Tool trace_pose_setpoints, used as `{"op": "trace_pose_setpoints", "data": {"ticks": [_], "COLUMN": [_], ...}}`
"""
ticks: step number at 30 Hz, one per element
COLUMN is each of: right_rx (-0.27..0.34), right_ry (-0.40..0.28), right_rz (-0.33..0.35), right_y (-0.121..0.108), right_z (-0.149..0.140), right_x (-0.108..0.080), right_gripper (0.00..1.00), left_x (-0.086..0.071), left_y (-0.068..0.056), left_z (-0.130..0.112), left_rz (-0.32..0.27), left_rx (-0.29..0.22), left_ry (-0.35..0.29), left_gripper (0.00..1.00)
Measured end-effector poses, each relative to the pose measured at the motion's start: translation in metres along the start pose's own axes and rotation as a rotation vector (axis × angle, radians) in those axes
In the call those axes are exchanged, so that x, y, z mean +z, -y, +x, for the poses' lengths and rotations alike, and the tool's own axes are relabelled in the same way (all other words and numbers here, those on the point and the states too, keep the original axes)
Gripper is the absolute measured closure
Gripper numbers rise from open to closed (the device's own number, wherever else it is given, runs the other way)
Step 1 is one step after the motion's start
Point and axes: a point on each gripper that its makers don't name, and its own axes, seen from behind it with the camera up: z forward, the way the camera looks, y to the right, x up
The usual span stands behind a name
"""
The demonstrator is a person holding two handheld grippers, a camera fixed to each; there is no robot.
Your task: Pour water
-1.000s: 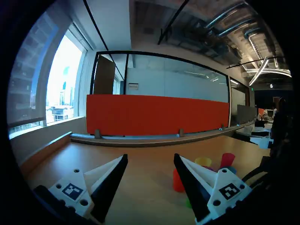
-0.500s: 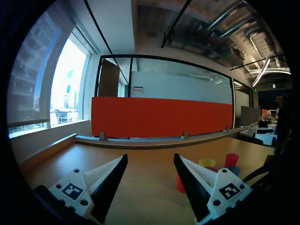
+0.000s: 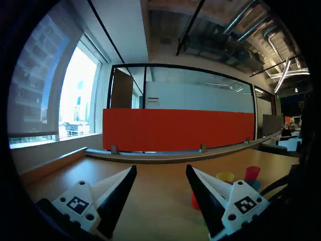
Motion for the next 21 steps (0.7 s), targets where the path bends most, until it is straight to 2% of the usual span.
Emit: {"op": "trace_pose_setpoints", "data": {"ticks": [9, 21], "right_rx": [0.009, -0.018], "right_ry": [0.032, 0.036], "right_rz": [-0.01, -0.019], "right_y": [0.004, 0.012], "right_z": [0.0, 0.006], "right_x": [0.0, 0.002], "right_gripper": [0.0, 0.0], "left_x": [-0.007, -0.012], "left_y": [0.006, 0.025], "left_z": [-0.023, -0.034], "left_rz": [0.042, 0.058], "left_rx": [0.035, 0.013], "left_ry": [0.002, -0.007], "left_gripper": [0.09, 0.09]}}
